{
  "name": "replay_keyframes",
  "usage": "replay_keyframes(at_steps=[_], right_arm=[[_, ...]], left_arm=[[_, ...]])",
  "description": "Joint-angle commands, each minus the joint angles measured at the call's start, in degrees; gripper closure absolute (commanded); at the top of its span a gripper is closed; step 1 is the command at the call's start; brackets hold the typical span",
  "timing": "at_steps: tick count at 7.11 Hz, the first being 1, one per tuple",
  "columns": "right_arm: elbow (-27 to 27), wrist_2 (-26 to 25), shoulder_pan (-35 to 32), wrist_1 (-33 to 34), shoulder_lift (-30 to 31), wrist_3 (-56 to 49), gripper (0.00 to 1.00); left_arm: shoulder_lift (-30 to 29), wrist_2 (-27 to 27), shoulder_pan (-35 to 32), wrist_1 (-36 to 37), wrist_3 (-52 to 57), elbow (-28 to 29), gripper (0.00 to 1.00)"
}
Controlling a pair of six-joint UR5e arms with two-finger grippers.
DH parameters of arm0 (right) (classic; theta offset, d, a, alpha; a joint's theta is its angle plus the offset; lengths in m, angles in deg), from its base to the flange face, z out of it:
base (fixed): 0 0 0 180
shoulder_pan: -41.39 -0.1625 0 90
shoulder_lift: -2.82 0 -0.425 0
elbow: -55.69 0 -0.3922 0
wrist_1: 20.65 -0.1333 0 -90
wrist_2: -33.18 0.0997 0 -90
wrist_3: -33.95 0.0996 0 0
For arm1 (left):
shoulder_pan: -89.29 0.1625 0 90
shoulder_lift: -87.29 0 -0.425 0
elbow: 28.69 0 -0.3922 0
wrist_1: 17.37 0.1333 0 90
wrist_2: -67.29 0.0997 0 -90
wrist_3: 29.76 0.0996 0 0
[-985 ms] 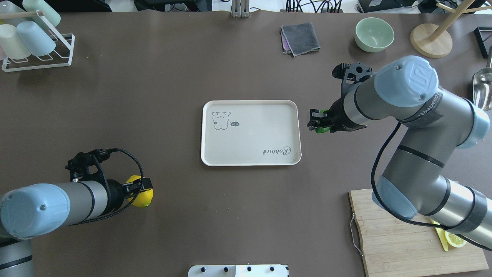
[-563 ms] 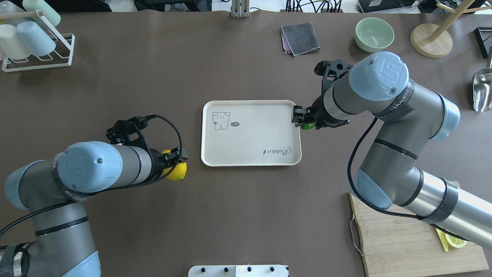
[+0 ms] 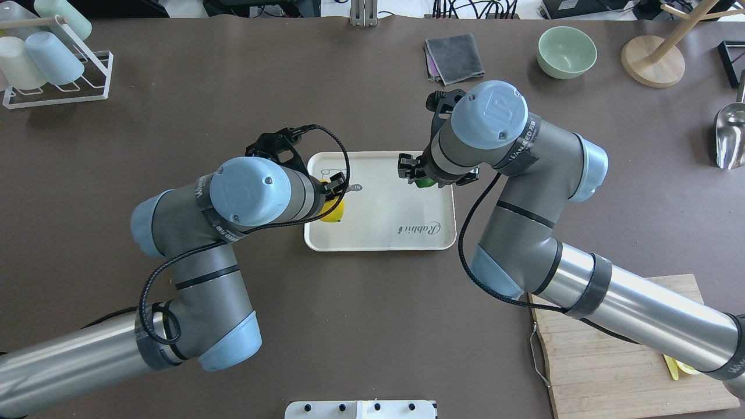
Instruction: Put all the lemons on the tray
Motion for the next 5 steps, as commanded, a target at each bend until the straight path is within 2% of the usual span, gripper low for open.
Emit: replay_keyframes(at_steps=[1, 2, 4, 5], right_arm=[[3.5, -1.3, 1.1, -2.2, -0.8, 0.1, 1.0], [3.6, -1.3, 1.5, -2.2, -0.8, 0.1, 1.0], [5.1, -1.3, 2.5, -2.2, -0.8, 0.2, 1.0], [5.2, -1.3, 2.7, -2.2, -0.8, 0.1, 0.93]], left_arm=[[-2.5, 0.0, -0.6, -4.5, 0.1, 5.4, 1.0], [-2.5, -0.1, -0.6, -4.5, 0.2, 5.4, 1.0], [-2.6, -1.0, -1.8, -3.9, 0.3, 5.0, 0.65], [-2.5, -2.2, -2.1, -3.9, 0.2, 4.7, 0.6]])
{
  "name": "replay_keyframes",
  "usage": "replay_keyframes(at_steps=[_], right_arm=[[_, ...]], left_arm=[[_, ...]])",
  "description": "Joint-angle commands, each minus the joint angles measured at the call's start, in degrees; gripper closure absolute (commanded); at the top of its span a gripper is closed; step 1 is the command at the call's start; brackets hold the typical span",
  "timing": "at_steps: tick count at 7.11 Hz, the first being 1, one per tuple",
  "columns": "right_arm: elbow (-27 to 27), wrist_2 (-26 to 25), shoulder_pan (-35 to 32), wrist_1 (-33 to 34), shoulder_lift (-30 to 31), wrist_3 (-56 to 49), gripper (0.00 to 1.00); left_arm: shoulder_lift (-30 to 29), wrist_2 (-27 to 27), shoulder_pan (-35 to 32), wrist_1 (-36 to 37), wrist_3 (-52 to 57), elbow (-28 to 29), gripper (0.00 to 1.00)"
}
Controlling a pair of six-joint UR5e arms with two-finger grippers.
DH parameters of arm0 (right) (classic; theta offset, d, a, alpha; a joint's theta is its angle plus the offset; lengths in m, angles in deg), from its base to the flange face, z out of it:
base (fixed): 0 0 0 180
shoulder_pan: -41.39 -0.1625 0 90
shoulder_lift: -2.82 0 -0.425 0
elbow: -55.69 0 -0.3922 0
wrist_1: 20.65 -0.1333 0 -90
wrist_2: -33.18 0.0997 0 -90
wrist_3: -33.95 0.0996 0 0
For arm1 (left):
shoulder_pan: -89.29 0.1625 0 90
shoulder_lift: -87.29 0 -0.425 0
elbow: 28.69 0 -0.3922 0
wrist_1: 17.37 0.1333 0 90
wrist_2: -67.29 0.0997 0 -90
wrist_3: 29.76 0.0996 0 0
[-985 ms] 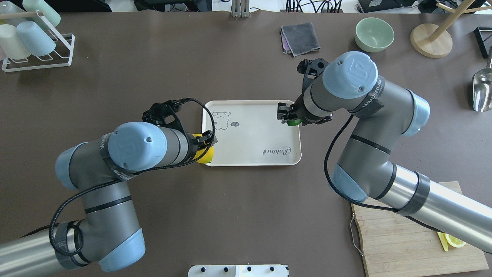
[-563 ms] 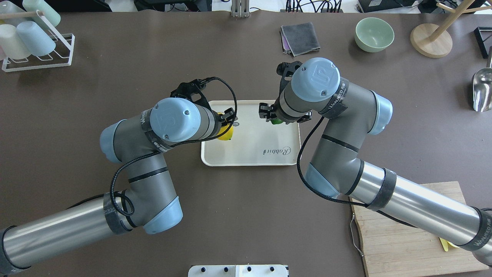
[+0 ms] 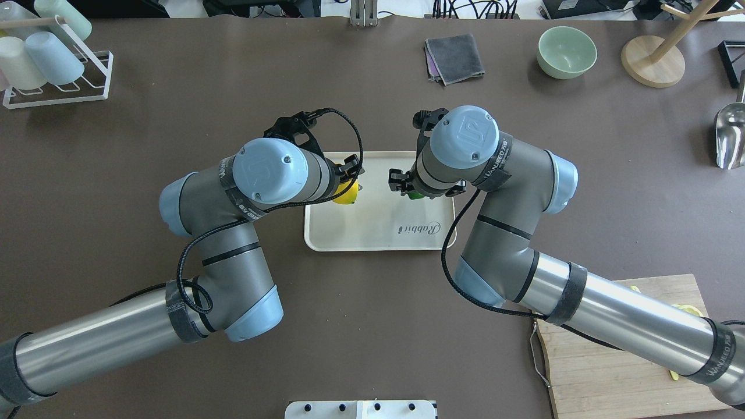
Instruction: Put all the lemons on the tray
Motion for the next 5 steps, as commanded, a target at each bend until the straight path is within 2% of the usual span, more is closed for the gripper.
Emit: replay_keyframes(at_steps=[1, 2, 4, 5], right_arm=[[0.7, -0.1, 0.5, 0.0, 0.0, -0.1, 0.08], [0.6, -0.1, 0.6, -0.1, 0.0, 0.1, 0.0], [-1.4, 1.6, -2.4, 0.7, -1.1, -0.2, 0.0], [-2.9, 6.7, -6.6, 1.1, -1.0, -0.8, 0.0]], left_arm=[[0.1, -0.9, -0.6, 0.2, 0.9, -0.2, 0.03], [0.4, -0.8, -0.6, 0.2, 1.1, -0.1, 0.02], [0.5, -0.8, -0.8, 0.2, 2.1, -0.4, 0.02], [1.3, -1.1, -3.5, 2.5, 7.6, -3.1, 0.02]])
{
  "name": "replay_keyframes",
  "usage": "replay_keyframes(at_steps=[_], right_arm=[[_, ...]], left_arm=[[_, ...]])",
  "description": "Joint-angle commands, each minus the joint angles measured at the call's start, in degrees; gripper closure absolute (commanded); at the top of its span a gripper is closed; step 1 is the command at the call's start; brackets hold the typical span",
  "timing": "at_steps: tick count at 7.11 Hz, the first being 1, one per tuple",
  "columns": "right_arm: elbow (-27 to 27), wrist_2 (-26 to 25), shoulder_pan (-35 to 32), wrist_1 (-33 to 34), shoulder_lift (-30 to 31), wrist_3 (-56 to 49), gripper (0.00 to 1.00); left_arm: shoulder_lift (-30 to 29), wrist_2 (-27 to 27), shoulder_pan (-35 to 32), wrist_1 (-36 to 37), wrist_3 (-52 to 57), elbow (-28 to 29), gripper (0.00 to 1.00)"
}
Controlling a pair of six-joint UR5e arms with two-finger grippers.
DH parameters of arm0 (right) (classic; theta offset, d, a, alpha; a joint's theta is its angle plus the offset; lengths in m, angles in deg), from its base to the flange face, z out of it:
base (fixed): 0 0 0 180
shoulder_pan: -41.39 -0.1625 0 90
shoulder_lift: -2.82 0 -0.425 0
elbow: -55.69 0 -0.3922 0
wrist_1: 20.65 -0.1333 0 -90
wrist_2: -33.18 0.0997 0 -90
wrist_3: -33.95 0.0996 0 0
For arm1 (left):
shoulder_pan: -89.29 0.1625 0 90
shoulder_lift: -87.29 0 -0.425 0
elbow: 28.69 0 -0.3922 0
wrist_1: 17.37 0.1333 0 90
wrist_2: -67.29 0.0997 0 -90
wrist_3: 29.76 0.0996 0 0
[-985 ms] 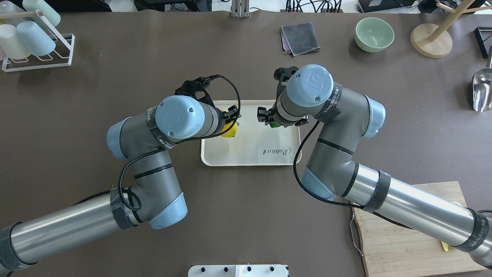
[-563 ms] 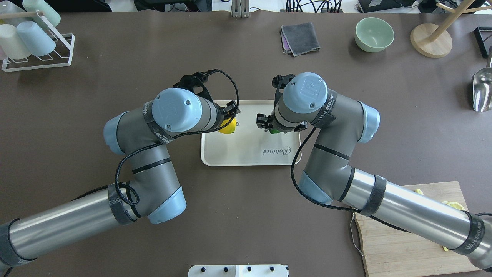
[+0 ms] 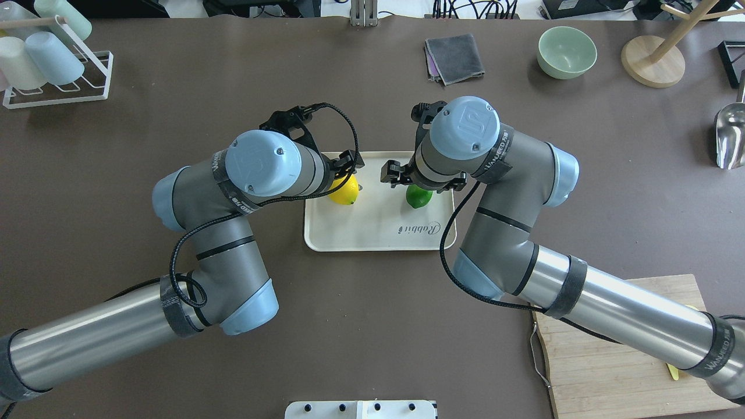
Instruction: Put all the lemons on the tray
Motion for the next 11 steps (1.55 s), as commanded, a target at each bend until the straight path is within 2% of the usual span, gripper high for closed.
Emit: replay_keyframes(at_steps=[1, 2, 3, 4, 6, 7, 8, 9, 10, 11], right_arm=[[-3.0, 9.4, -8.9, 1.2, 0.7, -5.1, 0.0], [-5.3, 10.3, -12.5, 2.1, 3.8, -15.0, 0.0], [-8.2, 10.5, -15.1, 2.2, 8.5, -19.8, 0.0], [-9.4, 10.6, -17.7, 2.2, 11.5, -22.5, 0.0], [-11.6, 7.2, -18.4, 1.1, 16.1, -22.7, 0.0], [-13.6, 7.9, -19.7, 1.9, 17.2, -22.7, 0.0], [-15.4, 7.7, -21.6, 4.0, 23.0, -24.6, 0.0], [-15.6, 8.4, -25.0, 6.5, 25.6, -38.7, 0.0], [-17.4, 12.8, -29.8, 12.0, 28.2, -49.3, 0.0], [-20.0, 16.1, -33.9, 14.6, 32.5, -52.4, 0.0]], left_arm=[[5.3, -2.2, -6.1, 6.9, 15.8, -9.5, 0.02], [10.1, -7.2, -12.2, 8.5, 27.2, -13.6, 0.02], [14.4, -7.5, -16.7, 7.9, 28.7, -15.2, 0.02], [19.4, -7.1, -19.7, 5.1, 35.1, -16.0, 0.02], [29.4, -7.0, -24.2, -5.0, 50.9, -14.8, 0.02], [33.4, -7.5, -26.1, -7.2, 51.6, -14.4, 0.02], [36.9, -8.8, -27.6, -6.7, 51.7, -14.0, 0.02], [38.4, -14.1, -31.7, -6.5, 55.1, -12.7, 0.02], [41.2, -21.1, -37.5, -6.4, 66.8, -11.9, 0.02], [42.4, -26.9, -43.8, -6.1, 74.5, -10.1, 0.02]])
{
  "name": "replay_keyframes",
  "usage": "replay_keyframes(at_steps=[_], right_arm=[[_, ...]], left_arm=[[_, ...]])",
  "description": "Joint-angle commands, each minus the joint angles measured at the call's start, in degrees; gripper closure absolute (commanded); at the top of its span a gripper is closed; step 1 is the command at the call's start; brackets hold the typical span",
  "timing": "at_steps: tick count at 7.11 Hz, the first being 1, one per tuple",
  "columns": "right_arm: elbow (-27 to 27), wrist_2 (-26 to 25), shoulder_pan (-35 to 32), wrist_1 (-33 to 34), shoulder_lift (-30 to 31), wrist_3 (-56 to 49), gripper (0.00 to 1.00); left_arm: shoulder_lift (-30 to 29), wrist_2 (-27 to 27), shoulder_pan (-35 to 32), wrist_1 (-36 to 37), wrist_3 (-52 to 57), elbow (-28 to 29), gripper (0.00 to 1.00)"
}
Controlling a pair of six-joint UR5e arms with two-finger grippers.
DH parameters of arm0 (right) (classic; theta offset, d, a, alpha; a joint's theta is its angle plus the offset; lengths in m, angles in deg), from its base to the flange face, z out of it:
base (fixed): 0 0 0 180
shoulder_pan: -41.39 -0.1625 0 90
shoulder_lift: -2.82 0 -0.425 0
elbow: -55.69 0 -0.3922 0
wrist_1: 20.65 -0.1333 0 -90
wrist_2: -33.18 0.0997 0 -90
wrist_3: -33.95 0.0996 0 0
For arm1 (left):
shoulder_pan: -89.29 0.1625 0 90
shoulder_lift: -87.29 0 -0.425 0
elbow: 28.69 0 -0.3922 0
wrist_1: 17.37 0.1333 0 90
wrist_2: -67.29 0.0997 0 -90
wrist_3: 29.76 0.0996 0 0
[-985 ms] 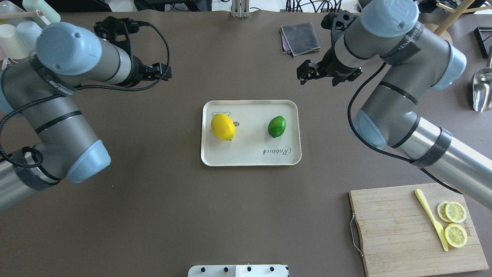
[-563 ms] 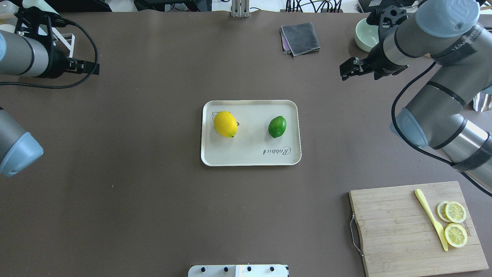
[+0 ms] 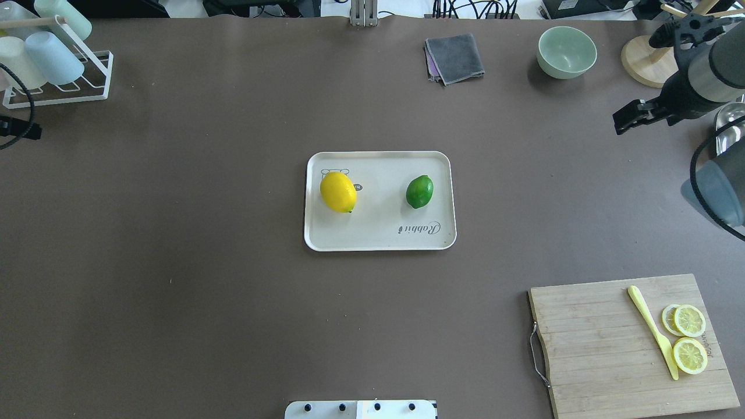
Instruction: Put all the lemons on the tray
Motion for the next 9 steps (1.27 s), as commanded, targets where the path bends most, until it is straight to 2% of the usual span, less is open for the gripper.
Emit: replay_keyframes(at_steps=[1, 2, 3, 4, 5, 7, 9], right_arm=[[-5.0, 7.3, -9.9, 4.2, 10.9, -14.0, 0.0], [-4.0, 10.6, -15.7, 4.5, 15.4, -24.8, 0.0], [-1.3, 11.6, -20.7, 4.5, 18.6, -32.4, 0.0], [3.8, 14.8, -23.4, 4.0, 19.7, -34.8, 0.0], [8.4, 15.6, -23.9, 3.8, 18.7, -34.5, 0.0], [9.4, 15.5, -23.9, 3.7, 17.9, -34.1, 0.0], [8.1, 15.2, -24.5, 3.9, 16.9, -33.5, 0.0]], left_arm=[[2.5, -13.8, -13.3, 1.1, 14.5, 4.3, 0.02], [2.5, -18.5, -17.8, 2.9, 19.4, 6.2, 0.02], [2.5, -19.2, -20.5, 4.8, 23.2, 7.5, 0.02], [2.5, -19.2, -22.0, 7.2, 23.4, 8.1, 0.02], [2.2, -19.2, -22.9, 9.7, 23.4, 7.9, 0.02], [1.7, -19.2, -24.4, 15.4, 23.4, 4.9, 0.02], [1.6, -19.1, -24.3, 15.6, 22.9, 4.8, 0.02]])
